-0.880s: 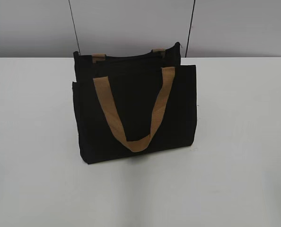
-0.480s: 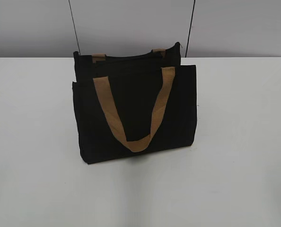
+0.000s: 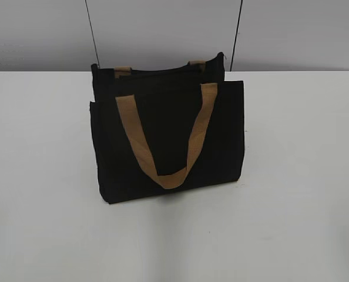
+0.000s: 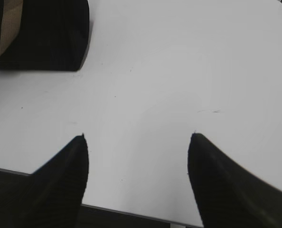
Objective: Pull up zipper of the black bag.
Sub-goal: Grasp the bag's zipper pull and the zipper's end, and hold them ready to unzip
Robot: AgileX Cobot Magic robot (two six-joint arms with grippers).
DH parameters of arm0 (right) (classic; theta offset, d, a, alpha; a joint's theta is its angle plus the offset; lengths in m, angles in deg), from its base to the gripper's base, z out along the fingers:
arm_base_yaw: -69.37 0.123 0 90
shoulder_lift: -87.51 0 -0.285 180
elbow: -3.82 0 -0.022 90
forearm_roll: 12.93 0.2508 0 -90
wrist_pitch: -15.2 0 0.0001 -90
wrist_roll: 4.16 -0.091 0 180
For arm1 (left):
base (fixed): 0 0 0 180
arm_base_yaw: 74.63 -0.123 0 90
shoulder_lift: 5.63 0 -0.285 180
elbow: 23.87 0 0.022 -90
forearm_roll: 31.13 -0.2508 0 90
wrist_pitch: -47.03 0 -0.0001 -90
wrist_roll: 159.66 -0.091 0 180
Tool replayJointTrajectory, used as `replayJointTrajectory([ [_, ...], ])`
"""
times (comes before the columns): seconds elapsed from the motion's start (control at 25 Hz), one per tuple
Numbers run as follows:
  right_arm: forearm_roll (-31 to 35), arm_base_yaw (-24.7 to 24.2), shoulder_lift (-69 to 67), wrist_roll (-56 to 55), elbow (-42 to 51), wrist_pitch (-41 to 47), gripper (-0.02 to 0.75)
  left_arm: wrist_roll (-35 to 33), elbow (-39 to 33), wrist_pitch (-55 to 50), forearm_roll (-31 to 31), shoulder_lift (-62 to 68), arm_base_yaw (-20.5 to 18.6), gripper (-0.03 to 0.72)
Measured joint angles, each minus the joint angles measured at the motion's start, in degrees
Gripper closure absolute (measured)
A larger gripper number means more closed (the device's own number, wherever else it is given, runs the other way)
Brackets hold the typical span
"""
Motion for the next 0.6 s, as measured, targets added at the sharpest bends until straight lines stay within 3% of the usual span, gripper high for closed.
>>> replayJointTrajectory([
  [0.44, 0.00, 0.00, 0.00, 0.00, 0.00, 0.00, 0.230, -1.24, 0.37, 1.18, 0.00, 0.00, 0.27, 0.450],
  [0.6, 0.00, 0.00, 0.00, 0.00, 0.00, 0.00, 0.230, -1.70, 2.66, 11.00, 0.00, 0.00, 0.27, 0.449],
])
